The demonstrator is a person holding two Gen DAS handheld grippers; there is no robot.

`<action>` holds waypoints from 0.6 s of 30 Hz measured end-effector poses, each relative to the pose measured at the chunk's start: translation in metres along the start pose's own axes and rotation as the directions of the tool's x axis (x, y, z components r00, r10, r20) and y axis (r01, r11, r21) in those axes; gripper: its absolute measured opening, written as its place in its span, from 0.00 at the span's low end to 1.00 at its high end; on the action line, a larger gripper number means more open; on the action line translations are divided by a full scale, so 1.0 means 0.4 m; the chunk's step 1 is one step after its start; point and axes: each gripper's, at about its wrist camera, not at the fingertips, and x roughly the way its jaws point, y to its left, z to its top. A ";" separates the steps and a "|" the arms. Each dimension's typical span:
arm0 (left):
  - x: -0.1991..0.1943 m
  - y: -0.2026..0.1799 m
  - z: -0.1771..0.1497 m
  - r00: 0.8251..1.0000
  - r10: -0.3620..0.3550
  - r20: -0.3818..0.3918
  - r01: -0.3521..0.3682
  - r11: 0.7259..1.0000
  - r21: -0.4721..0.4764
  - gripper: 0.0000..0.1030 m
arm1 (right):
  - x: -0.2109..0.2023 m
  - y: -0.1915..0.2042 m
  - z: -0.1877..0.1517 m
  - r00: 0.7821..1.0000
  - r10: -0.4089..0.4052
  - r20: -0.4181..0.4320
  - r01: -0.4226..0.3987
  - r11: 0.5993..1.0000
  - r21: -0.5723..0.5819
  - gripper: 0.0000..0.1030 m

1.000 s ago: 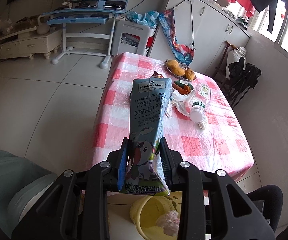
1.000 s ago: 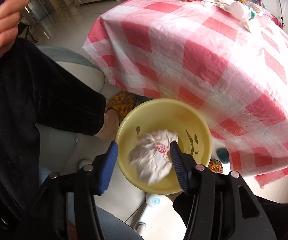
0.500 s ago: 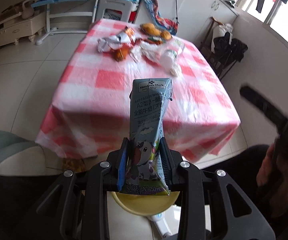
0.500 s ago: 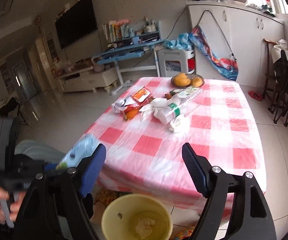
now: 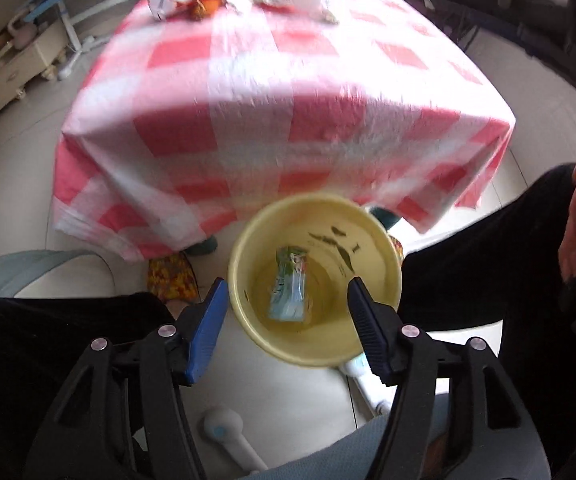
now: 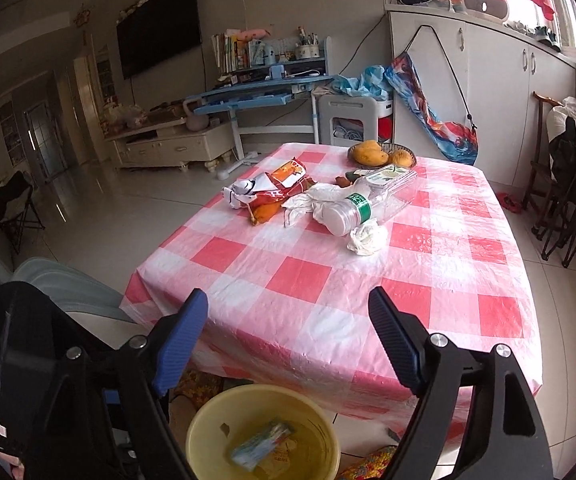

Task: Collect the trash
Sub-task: 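Raise both open tools from the bucket back toward the table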

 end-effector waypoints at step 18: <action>-0.127 0.095 0.043 0.945 0.154 0.289 -0.093 0.972 -0.215 0.77 | 0.016 0.035 -0.011 0.998 -0.066 0.001 0.066 0.995 -0.079 0.81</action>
